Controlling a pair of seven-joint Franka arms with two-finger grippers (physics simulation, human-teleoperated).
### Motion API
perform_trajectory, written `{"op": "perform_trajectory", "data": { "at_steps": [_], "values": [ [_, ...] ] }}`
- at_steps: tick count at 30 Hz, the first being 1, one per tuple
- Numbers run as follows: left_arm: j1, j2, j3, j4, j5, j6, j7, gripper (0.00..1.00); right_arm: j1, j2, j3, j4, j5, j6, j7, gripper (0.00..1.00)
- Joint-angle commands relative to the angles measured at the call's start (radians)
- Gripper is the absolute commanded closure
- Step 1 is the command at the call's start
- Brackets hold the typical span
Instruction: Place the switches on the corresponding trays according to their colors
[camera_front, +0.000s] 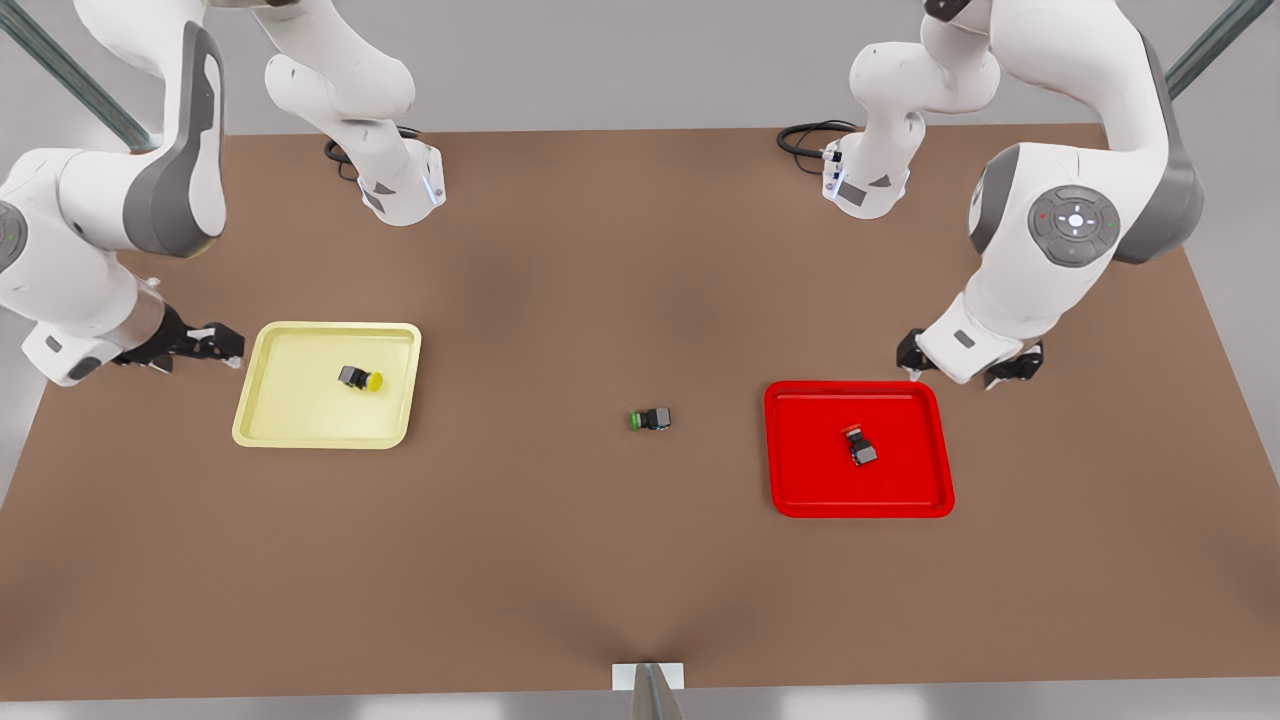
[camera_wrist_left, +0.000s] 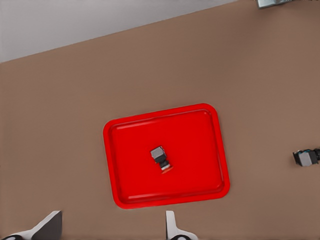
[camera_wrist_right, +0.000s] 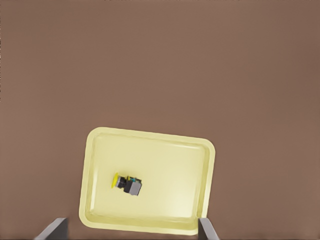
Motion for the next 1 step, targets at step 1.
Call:
{"op": "perform_trajectory", "data": {
  "at_steps": [1],
  "values": [
    [0.001,-0.001,-0.001,0.0,0.004,-0.001,0.0,0.0,0.007,0.0,0.0,0.0,0.0,0.001,0.002,0.0]
  ]
}}
